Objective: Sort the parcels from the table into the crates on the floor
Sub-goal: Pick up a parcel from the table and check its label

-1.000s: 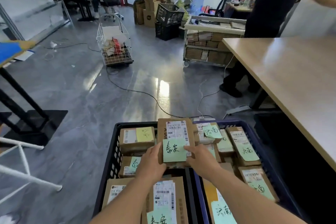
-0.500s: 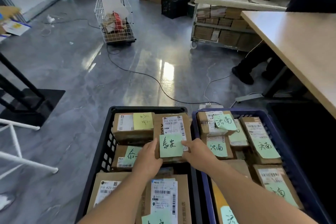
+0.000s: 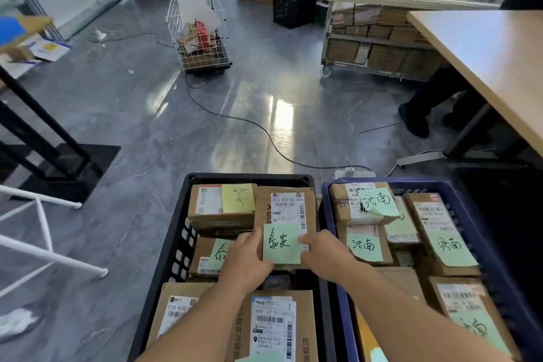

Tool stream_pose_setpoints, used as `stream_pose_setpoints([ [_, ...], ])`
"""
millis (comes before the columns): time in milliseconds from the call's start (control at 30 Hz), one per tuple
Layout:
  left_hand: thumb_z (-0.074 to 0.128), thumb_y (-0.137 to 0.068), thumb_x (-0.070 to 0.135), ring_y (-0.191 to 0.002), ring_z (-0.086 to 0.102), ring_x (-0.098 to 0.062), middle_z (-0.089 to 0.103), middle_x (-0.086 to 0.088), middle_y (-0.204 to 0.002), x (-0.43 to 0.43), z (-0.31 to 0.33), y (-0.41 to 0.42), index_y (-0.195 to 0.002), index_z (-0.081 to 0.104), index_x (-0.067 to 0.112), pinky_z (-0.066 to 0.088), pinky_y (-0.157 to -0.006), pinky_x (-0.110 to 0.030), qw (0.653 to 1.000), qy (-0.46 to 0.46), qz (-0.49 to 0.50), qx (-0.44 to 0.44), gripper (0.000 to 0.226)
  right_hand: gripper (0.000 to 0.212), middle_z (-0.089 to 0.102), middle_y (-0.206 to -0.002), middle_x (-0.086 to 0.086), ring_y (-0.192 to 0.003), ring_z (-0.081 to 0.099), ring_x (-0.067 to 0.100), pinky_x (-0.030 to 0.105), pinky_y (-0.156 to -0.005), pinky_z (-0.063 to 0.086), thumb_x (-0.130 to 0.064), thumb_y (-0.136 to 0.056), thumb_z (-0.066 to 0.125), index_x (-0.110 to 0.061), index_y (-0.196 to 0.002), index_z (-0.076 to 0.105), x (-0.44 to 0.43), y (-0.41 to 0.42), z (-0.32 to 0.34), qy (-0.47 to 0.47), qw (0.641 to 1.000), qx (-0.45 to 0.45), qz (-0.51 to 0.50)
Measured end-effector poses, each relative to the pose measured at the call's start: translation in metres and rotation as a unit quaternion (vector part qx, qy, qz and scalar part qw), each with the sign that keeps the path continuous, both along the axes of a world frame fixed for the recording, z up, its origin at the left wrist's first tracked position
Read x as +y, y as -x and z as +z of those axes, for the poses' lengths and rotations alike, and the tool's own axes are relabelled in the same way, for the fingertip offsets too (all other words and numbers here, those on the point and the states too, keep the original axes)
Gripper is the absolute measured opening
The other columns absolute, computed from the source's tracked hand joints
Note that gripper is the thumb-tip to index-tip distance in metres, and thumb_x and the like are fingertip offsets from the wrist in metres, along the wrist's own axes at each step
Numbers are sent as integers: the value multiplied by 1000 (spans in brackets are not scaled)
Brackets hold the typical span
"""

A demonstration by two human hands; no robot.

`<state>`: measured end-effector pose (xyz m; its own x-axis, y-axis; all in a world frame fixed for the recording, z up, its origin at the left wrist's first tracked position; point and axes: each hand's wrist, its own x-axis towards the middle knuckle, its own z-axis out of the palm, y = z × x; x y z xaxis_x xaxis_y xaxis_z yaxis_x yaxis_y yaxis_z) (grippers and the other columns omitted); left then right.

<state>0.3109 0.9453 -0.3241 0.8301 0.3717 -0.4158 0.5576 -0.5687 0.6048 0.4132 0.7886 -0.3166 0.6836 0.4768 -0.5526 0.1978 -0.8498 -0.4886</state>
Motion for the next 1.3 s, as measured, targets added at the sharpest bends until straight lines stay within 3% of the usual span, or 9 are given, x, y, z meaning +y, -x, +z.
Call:
stream_pose_setpoints([
  [100,64,-85,31,-126,40,-15,33,4,-144,-7,-9,2,-154,15,28,40,-104,-35,1000,15,11,19,85,55,36,-138,8,-108,54,25,28,-89,46,-23,-95,47,-24,-148,32,0,4,-3,24,999,3,23],
  [267,55,-89,45,-133,28,-19,32,3,-146,-2,-20,-2,-152,-1,40,29,-106,-36,998,-55,4,16,84,72,38,-124,11,-84,49,21,31,-64,41,-33,-95,43,-48,-146,-5,11,4,-8,60,995,-83,8],
  [400,48,-95,33,-131,35,-20,30,0,-147,9,-21,-10,-152,-5,36,37,-100,-37,1000,-1,14,18,78,66,12,-147,18,-124,30,32,38,-83,43,-36,-96,43,-39,-147,1,32,-3,-5,90,966,-243,21],
  [500,40,-97,28,-123,38,-19,40,-1,-141,25,-16,-16,-154,8,27,39,-100,-36,989,-145,-37,2,65,61,-5,-154,18,-134,22,36,41,-92,42,-35,-95,47,-34,-145,14,44,-10,-2,105,964,-240,38],
  [667,46,-96,28,-144,14,-24,16,-4,-158,61,-10,-33,-153,10,28,17,-116,-42,947,-306,-98,-19,67,63,-2,-157,20,-138,19,36,42,-98,38,-35,-95,47,-30,-148,14,51,-14,-5,131,962,-233,53],
  [767,44,-97,22,-148,-6,-28,-6,-6,-162,77,-11,-45,-153,1,33,3,-118,-45,933,-326,-144,37,72,66,-1,-158,17,-139,17,36,44,-102,34,-46,-96,43,-32,-149,8,58,-15,-7,110,961,-246,66],
  [967,46,-95,12,-147,-10,-34,-12,-8,-161,93,-20,-43,-152,0,37,3,-118,-50,931,-296,-178,116,77,73,4,-157,16,-140,16,37,53,-102,33,-61,-90,42,-36,-149,7,88,-16,-14,115,956,-246,106],
  [1200,44,-97,37,-147,-3,-34,-3,-11,-161,92,-13,-53,-152,17,26,9,-117,-53,947,-252,-156,122,62,75,40,-143,14,-131,35,33,48,-99,38,-57,-91,45,-20,-149,16,110,-12,-23,135,956,-248,82],
  [1300,43,-95,36,-137,27,-26,29,-11,-150,75,-13,-39,-140,34,15,29,-109,-42,962,-261,-79,26,51,79,37,-144,14,-131,34,32,47,-99,36,-67,-88,36,-21,-149,17,102,-16,-18,113,963,-233,75],
])
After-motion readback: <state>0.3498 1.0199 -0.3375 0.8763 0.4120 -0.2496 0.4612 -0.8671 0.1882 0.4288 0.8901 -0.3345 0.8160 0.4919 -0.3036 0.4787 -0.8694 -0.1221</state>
